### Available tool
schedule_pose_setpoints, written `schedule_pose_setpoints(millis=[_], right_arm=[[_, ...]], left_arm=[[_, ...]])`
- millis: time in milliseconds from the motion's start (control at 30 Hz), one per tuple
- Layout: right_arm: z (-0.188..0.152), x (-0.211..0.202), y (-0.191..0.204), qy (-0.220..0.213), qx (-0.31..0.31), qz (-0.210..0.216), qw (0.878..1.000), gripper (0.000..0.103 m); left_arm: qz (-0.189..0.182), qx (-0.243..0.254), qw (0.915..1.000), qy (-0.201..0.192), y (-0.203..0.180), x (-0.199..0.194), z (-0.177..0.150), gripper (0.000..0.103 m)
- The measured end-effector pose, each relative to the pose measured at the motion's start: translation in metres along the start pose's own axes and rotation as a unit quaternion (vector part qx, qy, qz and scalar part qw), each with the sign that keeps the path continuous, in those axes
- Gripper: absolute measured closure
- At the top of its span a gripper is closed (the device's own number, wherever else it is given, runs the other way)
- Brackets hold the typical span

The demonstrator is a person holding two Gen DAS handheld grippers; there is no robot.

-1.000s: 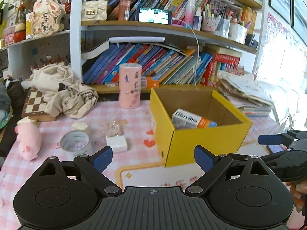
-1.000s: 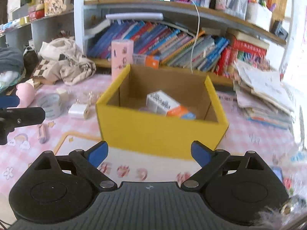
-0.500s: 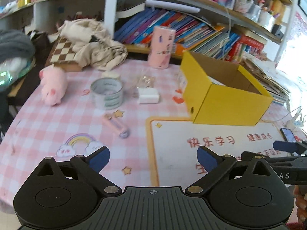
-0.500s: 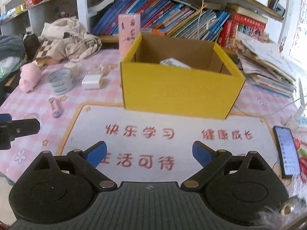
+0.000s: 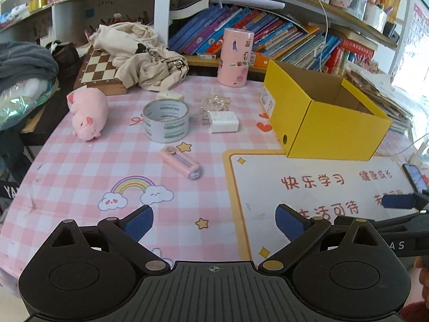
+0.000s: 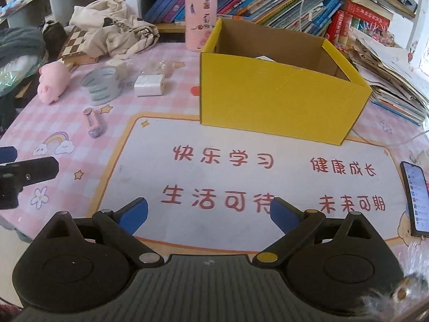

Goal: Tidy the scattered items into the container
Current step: 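Move the right tool toward the pink toy on the desk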

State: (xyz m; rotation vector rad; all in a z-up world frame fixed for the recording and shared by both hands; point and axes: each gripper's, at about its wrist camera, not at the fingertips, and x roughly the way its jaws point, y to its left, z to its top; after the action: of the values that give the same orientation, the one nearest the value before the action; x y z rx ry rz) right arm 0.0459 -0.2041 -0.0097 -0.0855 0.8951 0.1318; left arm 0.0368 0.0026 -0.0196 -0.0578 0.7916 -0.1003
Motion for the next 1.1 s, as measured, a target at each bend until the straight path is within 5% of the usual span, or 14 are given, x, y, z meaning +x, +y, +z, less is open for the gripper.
schedule_pose_setpoints(millis=[1100], right_arm=[[0.021, 0.008, 0.071, 0.005, -0.098, 0.053, 0.994, 0.000]], left_arm=[[0.061, -0.069, 0.9956, -0.018, 0.060, -0.022, -0.008, 0.004]])
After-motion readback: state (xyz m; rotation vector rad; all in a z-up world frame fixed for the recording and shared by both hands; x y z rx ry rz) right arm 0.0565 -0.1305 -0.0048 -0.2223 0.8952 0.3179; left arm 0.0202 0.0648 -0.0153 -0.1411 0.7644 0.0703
